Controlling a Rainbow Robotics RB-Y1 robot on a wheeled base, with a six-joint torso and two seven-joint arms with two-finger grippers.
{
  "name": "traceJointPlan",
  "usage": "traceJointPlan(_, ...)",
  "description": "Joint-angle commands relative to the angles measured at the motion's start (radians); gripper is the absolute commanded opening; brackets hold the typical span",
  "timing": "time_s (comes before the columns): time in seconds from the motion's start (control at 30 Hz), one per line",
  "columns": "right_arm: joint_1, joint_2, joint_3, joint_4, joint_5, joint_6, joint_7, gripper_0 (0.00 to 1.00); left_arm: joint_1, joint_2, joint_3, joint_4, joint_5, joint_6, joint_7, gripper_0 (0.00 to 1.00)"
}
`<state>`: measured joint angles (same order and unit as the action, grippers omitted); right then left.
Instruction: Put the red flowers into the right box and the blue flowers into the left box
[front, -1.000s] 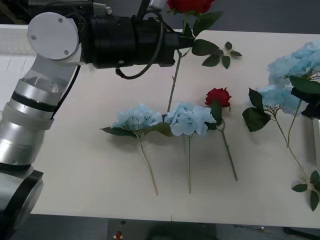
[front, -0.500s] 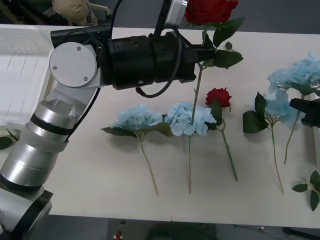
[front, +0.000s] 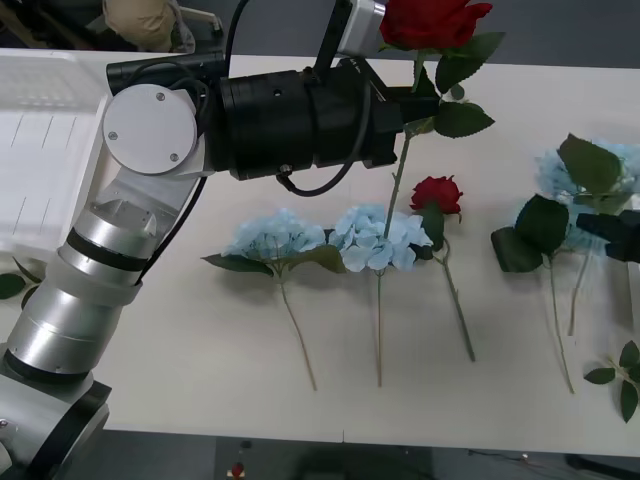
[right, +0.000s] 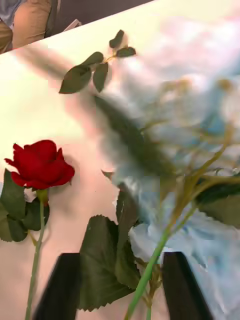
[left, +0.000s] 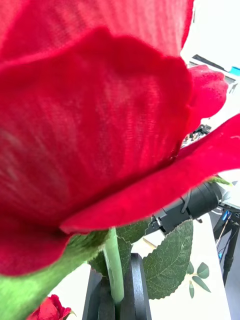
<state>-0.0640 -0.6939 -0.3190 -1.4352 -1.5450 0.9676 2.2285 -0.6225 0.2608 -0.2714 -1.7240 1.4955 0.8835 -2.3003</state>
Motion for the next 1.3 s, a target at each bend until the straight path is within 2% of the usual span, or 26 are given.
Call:
traceJointPlan(0.03, -0.017, -0.049, 0.003, -0.005, 0.016, -0.003, -0.012, 0.91, -0.003, -0.003, -0.026, -0.039, 0.008, -0.008, -0.033, 0.0)
traceJointPlan(0.2, -0.017, -0.049, 0.006, -0.005, 0.042, -0.003, 0.017, 0.97, -0.003, -0.005, -0.055, -0.039, 0.046, -0.047, -0.047, 0.0)
traceJointPlan(0.37, -0.017, -0.05, 0.008, -0.007, 0.025, -0.001, 0.172, 0.98, 0.004, -0.003, -0.08, -0.039, 0.066, -0.089, -0.047, 0.0)
traceJointPlan(0.63, 0.004, -0.049, 0.006, -0.007, -0.211, 0.052, 0.477, 0.98, 0.01, -0.003, -0.08, -0.035, 0.086, -0.094, -0.047, 0.0)
traceJointPlan(0.97, 0.072, -0.009, 0.006, -0.037, -0.507, 0.203, 0.477, 0.98, 0.01, -0.003, -0.08, -0.032, 0.101, -0.1, -0.045, 0.0)
traceJointPlan(1.3, 0.069, 0.028, 0.008, -0.036, -0.627, 0.367, 0.477, 0.99, 0.01, -0.003, -0.08, -0.032, 0.101, -0.1, -0.045, 0.0)
